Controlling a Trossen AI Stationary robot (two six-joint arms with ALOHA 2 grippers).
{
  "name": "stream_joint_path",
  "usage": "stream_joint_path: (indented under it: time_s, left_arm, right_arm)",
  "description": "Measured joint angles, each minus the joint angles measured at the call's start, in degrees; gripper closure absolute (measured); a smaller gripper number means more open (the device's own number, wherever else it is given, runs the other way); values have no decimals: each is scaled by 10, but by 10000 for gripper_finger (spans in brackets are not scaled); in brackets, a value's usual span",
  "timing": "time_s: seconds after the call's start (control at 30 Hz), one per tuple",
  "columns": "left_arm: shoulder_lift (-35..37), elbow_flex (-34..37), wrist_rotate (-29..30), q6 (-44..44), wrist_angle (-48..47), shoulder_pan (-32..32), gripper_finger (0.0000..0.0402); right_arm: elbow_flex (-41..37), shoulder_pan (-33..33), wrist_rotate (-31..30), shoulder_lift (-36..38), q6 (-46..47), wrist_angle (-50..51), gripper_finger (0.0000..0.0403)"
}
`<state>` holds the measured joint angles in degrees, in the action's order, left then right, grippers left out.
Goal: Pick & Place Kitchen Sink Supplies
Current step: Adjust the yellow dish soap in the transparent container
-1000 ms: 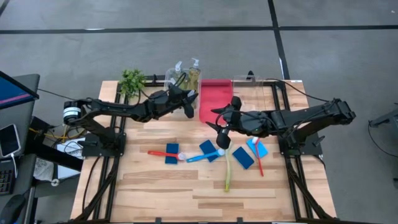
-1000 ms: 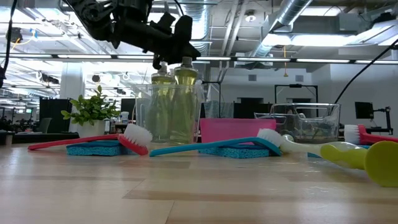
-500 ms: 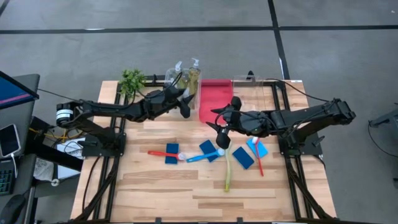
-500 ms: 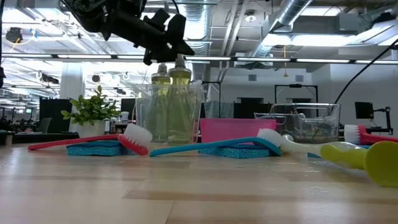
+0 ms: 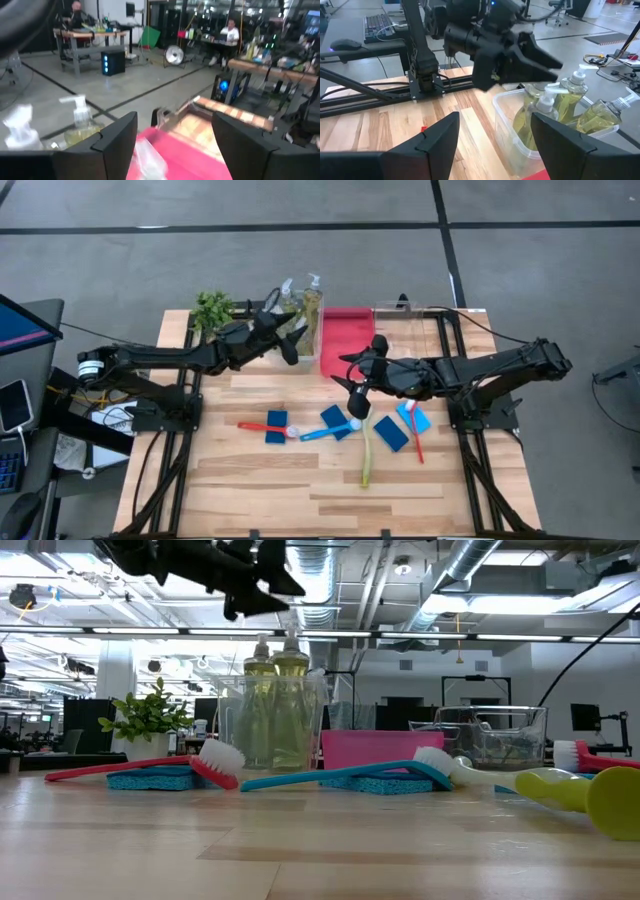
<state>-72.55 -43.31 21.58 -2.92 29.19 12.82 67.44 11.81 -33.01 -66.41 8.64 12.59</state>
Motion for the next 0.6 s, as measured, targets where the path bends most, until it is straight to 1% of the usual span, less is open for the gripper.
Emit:
stream_joint_path:
  time_s: [0.2,0.4,0.5,0.57,0.6]
  left_arm:
    - [47,0,0,1,0,-1,152]
    - [94,0,-4,-4,0,-17,159]
    - [110,0,-5,-5,-1,-30,164]
    - [118,0,-4,-5,-3,-40,168]
    - [123,0,-5,-5,-4,-44,170]
  right_arm:
    - [0,5,0,0,10,-16,163]
    - [0,2,-2,0,20,-8,163]
    - [0,-7,-49,0,46,3,171]
    - [0,-20,-72,0,68,23,187]
    - [0,-29,-74,1,75,34,201]
